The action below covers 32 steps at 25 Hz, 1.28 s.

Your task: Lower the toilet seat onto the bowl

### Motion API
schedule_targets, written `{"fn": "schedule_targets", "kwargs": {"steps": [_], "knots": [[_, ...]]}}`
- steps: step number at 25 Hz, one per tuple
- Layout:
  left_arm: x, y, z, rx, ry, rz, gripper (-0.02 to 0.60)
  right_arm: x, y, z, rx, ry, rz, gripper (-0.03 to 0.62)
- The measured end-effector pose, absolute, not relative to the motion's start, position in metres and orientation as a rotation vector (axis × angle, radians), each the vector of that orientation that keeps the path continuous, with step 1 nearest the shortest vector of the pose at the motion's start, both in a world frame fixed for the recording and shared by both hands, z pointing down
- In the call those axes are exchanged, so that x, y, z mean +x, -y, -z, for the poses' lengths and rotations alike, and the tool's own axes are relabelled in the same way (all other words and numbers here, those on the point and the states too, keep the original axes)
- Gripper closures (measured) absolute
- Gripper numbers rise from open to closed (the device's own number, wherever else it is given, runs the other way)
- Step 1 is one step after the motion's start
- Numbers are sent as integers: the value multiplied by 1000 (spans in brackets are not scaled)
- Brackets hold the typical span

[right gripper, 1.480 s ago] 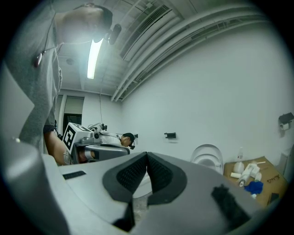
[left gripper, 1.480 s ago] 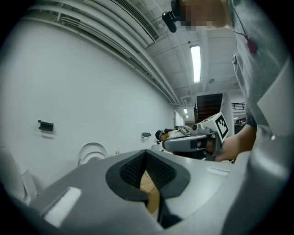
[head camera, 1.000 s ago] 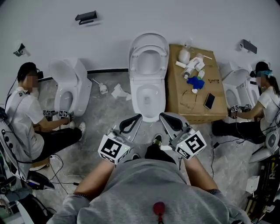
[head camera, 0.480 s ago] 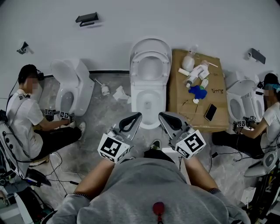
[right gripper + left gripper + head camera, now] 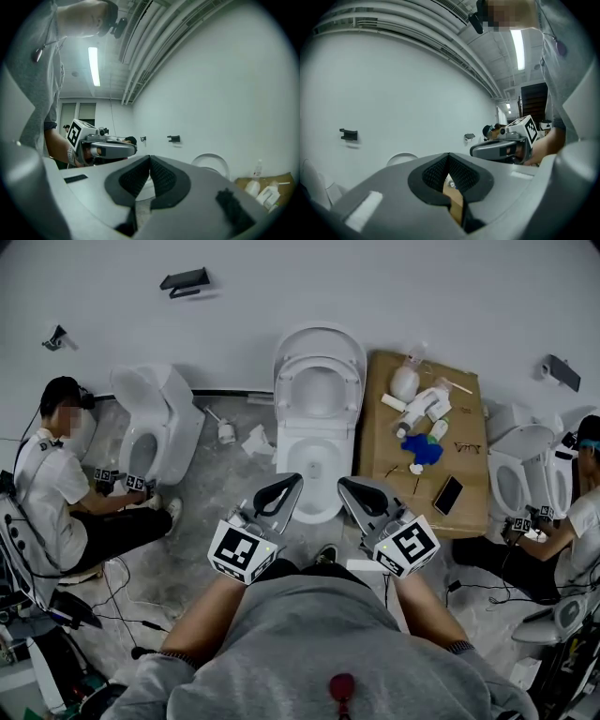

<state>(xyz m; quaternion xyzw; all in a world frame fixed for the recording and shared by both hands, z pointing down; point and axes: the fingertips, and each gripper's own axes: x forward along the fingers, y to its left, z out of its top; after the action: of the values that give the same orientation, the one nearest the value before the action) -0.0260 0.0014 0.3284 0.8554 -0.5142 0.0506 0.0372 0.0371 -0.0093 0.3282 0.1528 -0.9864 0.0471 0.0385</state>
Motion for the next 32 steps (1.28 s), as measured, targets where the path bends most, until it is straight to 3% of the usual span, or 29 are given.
{"fn": "schedule_targets", "kwargs": {"steps": [16,32], "knots": [[-25,50,-348,2629,1518,-181,574,31,56,-348,498,2996,-167,580],[-72,163,-389,2717,1221,-395,574,-31,160,-364,708,2928,-185,580]]}}
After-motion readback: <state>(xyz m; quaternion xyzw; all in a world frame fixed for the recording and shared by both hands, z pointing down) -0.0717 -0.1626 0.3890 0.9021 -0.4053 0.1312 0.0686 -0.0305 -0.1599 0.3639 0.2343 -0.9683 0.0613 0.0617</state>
